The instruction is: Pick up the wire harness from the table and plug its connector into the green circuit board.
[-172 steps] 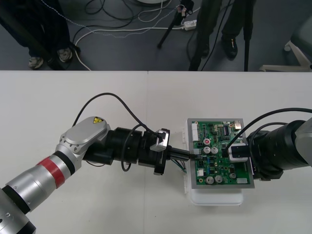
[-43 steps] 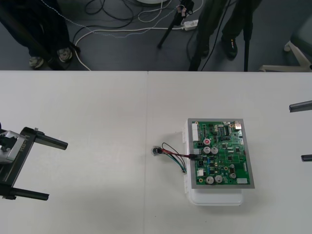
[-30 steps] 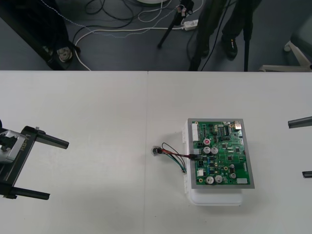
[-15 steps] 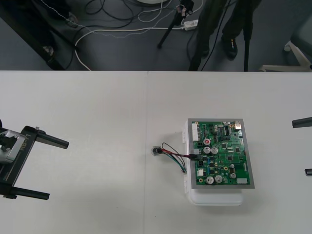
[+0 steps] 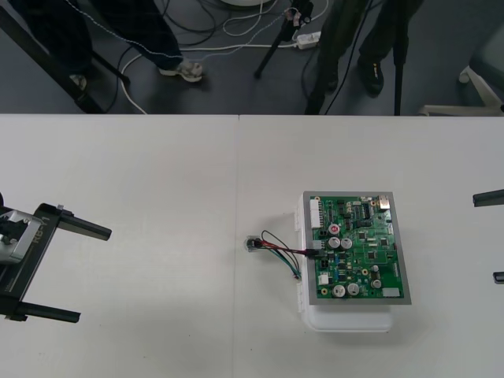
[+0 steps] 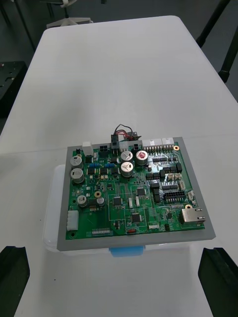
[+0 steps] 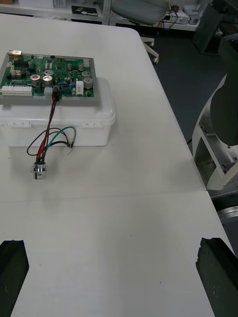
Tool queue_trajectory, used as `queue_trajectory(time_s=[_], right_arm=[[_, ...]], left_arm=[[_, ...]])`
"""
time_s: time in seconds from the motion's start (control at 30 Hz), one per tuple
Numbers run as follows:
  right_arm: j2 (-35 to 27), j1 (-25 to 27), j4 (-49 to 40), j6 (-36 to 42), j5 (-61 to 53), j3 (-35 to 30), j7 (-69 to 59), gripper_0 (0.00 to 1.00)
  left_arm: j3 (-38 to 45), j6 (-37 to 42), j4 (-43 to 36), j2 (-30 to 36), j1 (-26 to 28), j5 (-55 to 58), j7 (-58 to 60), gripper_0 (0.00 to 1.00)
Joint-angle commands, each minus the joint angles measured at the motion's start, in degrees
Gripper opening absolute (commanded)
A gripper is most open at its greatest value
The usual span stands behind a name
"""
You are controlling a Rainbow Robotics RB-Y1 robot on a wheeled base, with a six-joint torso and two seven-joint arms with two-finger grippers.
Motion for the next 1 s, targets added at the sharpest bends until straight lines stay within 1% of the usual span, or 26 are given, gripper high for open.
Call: queue_trajectory(time_s=[0.03, 1.0], right_arm=[[-2.5, 0.0, -0.1, -0.4, -0.8, -0.1, -3.2, 1.0], [-2.5, 0.0, -0.1, -0.4, -0.8, -0.1, -3.2, 1.0]], left_arm=[[1.1, -2.1, -1.5, -0.8, -1.4, -0.3, 1.1, 1.0], [1.1, -2.1, -1.5, -0.8, -1.4, -0.3, 1.1, 1.0]])
